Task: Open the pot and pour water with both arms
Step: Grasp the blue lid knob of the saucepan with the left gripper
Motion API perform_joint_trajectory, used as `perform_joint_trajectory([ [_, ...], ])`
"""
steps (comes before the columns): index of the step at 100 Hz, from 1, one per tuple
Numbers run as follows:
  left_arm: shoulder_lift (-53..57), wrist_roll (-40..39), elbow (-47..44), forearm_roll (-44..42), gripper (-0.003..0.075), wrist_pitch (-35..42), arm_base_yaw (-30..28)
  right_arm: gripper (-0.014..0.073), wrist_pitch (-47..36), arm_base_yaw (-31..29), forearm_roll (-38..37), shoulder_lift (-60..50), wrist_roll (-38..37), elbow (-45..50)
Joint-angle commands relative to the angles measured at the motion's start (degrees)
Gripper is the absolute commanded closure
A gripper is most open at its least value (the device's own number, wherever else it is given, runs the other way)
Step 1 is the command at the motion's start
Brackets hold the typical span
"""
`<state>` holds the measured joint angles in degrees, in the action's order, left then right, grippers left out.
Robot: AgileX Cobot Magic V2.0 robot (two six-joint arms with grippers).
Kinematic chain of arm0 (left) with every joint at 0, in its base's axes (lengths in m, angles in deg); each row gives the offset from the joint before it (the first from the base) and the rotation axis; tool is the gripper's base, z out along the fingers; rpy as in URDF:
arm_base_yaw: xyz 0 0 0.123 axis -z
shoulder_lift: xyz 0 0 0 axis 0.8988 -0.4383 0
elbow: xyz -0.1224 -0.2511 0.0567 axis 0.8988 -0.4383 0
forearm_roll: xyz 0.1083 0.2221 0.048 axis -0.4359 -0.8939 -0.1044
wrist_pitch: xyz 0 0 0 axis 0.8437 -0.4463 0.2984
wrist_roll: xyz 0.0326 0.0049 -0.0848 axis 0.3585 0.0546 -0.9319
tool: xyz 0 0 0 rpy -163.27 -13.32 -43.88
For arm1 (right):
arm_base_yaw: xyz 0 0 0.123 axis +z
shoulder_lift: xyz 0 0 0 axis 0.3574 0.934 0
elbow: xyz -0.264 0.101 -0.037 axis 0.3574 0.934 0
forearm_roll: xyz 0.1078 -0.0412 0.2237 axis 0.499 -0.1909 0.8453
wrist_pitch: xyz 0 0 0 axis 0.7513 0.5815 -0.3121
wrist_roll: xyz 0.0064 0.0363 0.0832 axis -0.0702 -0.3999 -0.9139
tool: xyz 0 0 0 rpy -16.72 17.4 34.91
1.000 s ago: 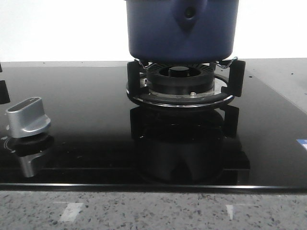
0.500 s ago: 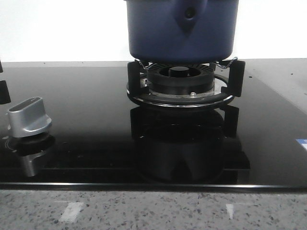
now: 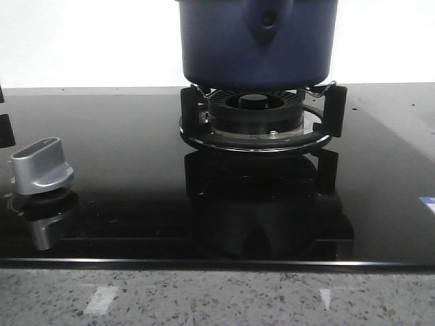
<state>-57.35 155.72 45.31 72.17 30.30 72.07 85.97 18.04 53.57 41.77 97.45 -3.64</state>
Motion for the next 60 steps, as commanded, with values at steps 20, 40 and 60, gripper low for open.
perform_joint_trajectory([
  [20, -12.30, 13.74, 10.75, 5.58, 0.0289, 10.60, 11.59, 0.0169, -3.47, 0.10, -0.22, 0.88, 0.68, -2.00],
  [40, -21.56, 16.12, 19.13, 5.92, 0.0288, 10.35, 13.92, 0.0169, -2.11, 0.10, -0.36, 0.88, 0.68, -2.00],
  [60, -29.52, 17.01, 26.91, 5.50, 0.0283, 10.35, 16.06, 0.0169, -2.10, 0.10, -0.63, 0.88, 0.68, -2.00],
])
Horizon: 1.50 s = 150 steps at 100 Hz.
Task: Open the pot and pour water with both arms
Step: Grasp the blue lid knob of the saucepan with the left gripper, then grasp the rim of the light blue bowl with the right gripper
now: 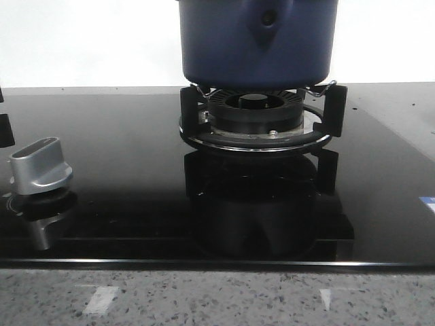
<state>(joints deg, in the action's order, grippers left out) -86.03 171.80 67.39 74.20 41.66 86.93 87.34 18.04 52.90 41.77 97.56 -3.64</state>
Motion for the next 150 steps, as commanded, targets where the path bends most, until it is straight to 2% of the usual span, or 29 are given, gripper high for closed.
perform_joint_trajectory([
  [1, -1.10, 0.94, 5.35, 3.52, 0.0278, -1.01, 1.32, 0.0169, -3.47, 0.10, 0.04, 0.88, 0.57, -2.00],
  [20, -5.68, 0.94, 9.81, 3.52, 0.0195, -0.90, 2.47, 0.0169, -2.95, 0.10, -0.21, 0.88, 0.57, -2.00],
  [69, -8.73, 1.16, 10.79, 4.14, 0.0198, -0.30, 2.47, 0.0169, -2.59, 0.10, -0.62, 0.88, 0.57, -2.00],
  [82, -8.73, 2.32, 10.79, 4.14, 0.0236, -0.30, 2.47, 0.0169, -2.59, 0.10, -0.62, 0.88, 0.57, -2.00],
  [113, -8.73, 2.73, 10.79, 4.41, 0.0407, -0.30, 2.57, 0.0169, -2.59, 0.10, -0.62, 0.88, 0.57, -2.00],
  [150, -8.47, 2.73, 10.94, 7.00, 0.0427, -0.54, 2.79, 0.0169, -2.23, 0.10, -1.08, 0.88, 0.57, -2.00],
])
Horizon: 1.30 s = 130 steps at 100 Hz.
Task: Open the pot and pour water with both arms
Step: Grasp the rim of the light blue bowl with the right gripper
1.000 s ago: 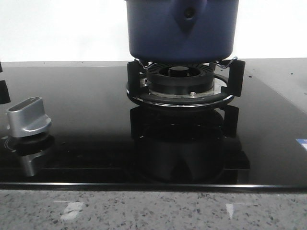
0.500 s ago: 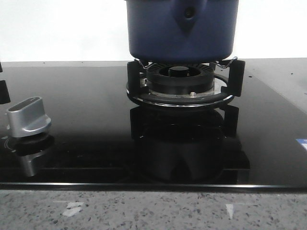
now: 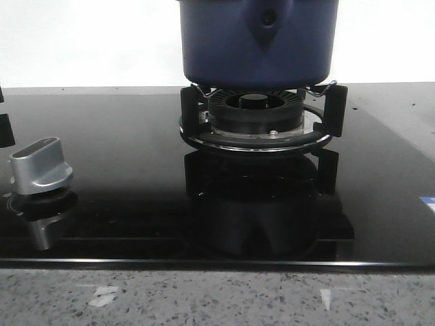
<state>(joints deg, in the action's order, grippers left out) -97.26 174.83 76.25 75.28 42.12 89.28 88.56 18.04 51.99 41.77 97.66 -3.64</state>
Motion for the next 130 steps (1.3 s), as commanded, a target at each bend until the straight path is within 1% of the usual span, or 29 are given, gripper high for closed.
perform_joint_trajectory([
  [1, 2.86, -0.31, 2.07, 5.93, 0.0427, -1.00, 0.44, 0.0169, -3.45, 0.10, -0.29, 0.88, 0.47, -2.00],
  [22, 4.49, -0.31, 4.96, 5.98, 0.0427, -1.12, 0.44, 0.0169, -2.75, 0.10, -2.48, 0.98, 0.18, -2.00],
  [29, 5.37, -0.41, 6.05, 5.36, 0.0426, -1.02, 0.14, 0.0169, -2.75, 0.10, -4.67, 0.98, -1.61, -2.00],
  [42, 7.32, -0.53, 7.01, 5.27, 0.0426, -0.98, -1.61, 0.0171, -1.60, 0.10, -10.84, 3.07, -7.69, -2.81],
  [50, 8.60, -1.16, 7.01, 4.62, 0.0426, -1.00, -3.96, 0.0171, -0.15, 0.10, -14.60, 6.04, -10.83, -4.53],
  [60, 9.82, -3.91, 7.01, 2.40, 0.0426, -1.41, -7.34, 0.0171, 1.28, 0.10, -18.29, 10.55, -14.09, -7.35],
  [77, 10.69, -6.90, 7.01, 0.43, 0.0426, -6.99, -13.86, 0.0193, 2.66, -0.16, -24.13, 19.99, -18.67, -13.48],
  [84, 10.78, -7.04, 7.01, 0.43, 0.0426, -9.20, -16.24, 0.0193, 3.58, -1.97, -25.04, 24.11, -19.10, -16.62],
  [94, 10.78, -7.03, 7.01, 0.43, 0.0426, -11.62, -19.24, 0.0193, 5.54, -6.43, -25.04, 30.19, -19.10, -21.74],
  [108, 10.78, -8.48, 7.01, 0.43, 0.0426, -12.65, -22.21, 0.0193, 8.60, -13.05, -25.43, 37.39, -17.98, -27.52],
  [117, 10.78, -8.48, 7.01, 0.43, 0.0426, -13.20, -23.45, 0.0193, 8.49, -15.98, -25.43, 40.62, -17.88, -28.99],
  [130, 10.78, -8.48, 7.01, 0.04, 0.0426, -13.31, -24.30, 0.0193, 8.48, -17.76, -25.43, 44.26, -17.88, -28.97],
])
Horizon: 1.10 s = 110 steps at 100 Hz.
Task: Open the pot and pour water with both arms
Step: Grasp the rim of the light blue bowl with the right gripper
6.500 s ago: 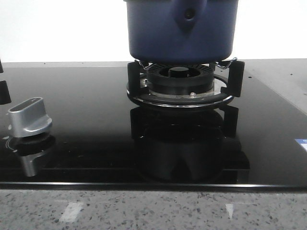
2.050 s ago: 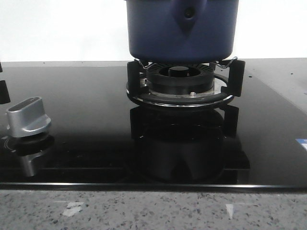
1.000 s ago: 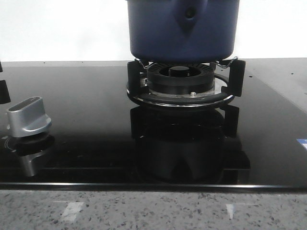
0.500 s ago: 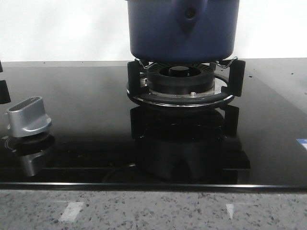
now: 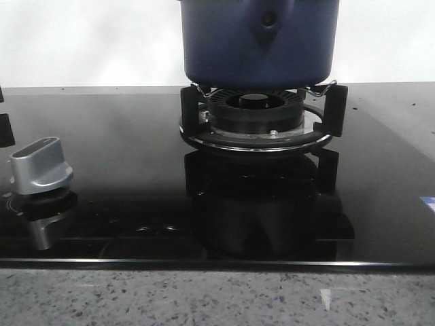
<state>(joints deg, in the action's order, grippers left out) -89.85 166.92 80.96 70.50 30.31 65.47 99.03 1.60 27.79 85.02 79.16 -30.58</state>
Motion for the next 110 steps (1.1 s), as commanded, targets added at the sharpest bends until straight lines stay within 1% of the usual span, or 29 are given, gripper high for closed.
perform_joint_trajectory([
  [1, 3.37, -0.57, 2.29, 4.83, 0.0426, -1.50, -0.56, 0.0193, -2.00, -1.45, -1.23, 1.19, 0.62, -2.03],
  [19, 3.37, -0.57, 2.29, 4.69, 0.0426, -1.50, -0.80, 0.0193, -2.63, -2.79, -0.27, 5.53, 0.62, -2.03],
  [53, 3.37, -0.57, 2.29, 4.57, 0.0426, -1.50, -0.80, 0.0199, -2.88, -2.81, 1.68, 11.45, 0.89, -1.92],
  [58, 3.37, -0.57, 2.29, 4.57, 0.0426, -1.50, -0.80, 0.0232, -2.88, -2.81, 2.33, 11.94, 1.61, -1.84],
  [63, 3.37, -0.57, 2.29, 4.57, 0.0426, -1.50, -0.80, 0.0297, -2.76, -2.81, 2.69, 12.63, 1.86, -1.84],
  [77, 3.37, -0.57, 2.29, 4.57, 0.0426, -1.50, -0.80, 0.0540, -2.19, -2.81, 2.68, 13.91, 1.86, -1.57],
  [87, 3.37, -0.57, 2.29, 4.57, 0.0426, -1.50, -0.80, 0.0669, -2.19, -3.02, 2.68, 13.91, 1.86, -1.49],
  [110, 3.37, -0.57, 2.29, 4.57, 0.0426, -1.50, -0.80, 0.0667, -2.19, -3.02, 3.41, 11.48, 1.86, -2.14],
])
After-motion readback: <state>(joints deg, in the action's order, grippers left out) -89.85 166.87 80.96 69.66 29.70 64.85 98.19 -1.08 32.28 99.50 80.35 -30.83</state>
